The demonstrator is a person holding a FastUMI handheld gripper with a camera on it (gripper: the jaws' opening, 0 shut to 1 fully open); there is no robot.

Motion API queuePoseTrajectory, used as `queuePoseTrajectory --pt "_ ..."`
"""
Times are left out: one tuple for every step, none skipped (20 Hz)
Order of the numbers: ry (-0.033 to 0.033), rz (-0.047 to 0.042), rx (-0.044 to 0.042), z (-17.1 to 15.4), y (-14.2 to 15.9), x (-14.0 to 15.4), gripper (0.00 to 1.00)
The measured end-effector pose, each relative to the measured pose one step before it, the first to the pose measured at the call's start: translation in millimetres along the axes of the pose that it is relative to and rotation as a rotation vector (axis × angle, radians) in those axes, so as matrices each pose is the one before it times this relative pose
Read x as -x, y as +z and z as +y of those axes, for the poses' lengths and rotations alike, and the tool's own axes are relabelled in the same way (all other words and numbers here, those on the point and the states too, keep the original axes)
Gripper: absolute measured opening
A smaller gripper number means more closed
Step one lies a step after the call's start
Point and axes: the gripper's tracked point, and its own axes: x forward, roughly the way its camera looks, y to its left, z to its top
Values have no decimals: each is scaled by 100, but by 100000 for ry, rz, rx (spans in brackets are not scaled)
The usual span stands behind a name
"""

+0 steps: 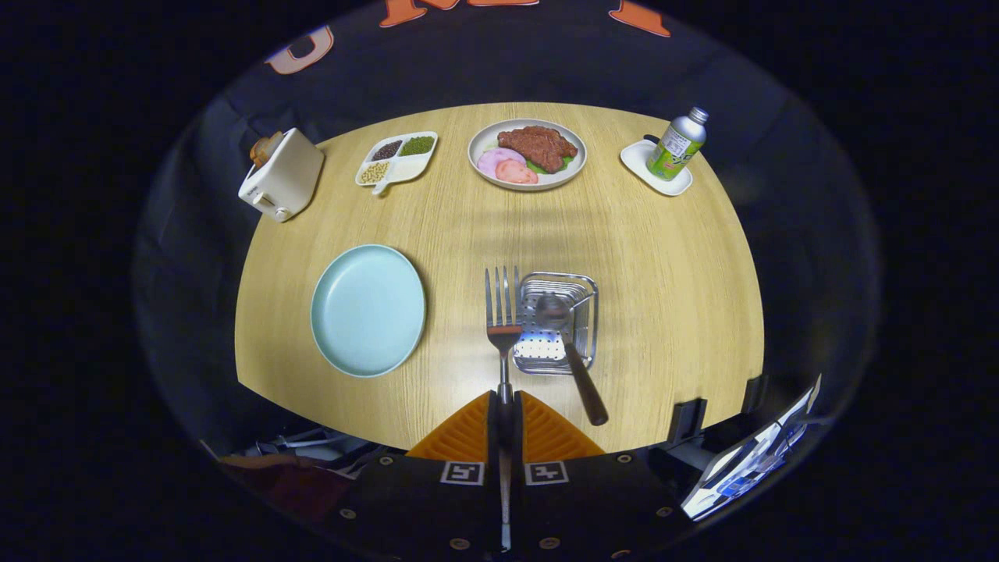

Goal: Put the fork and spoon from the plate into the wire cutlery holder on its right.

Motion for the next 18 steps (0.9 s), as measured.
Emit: queuePoseTrajectory --pt "-175 2264 62 -537 -39 -23 5" --pt "-390 2065 424 -447 -59 -134 5" --pt "-446 1828 560 -423 81 -96 5" --pt "312 2152 267 -234 54 22 5" --pt "780 1948 228 -45 35 -84 5" --pt "486 2296 385 -154 74 -238 5" --pt "-130 2381 407 -98 24 -245 5" --pt "-153 2498 494 -157 39 -282 4" --pt "93 2657 81 113 16 -281 5" --pt "22 2353 -143 70 44 -219 5" --pt "46 2449 889 10 26 -128 5" --pt "-493 2217 982 -74 45 -140 5" --pt "-692 2135 1291 45 145 -227 5" --pt "-607 2194 862 -72 102 -137 5" --pt "-141 1870 563 67 70 -99 5" --pt "65 1677 589 62 141 -210 5" --pt "-103 1973 755 -17 -8 -39 5" --pt "257 1560 549 65 6 -126 5"
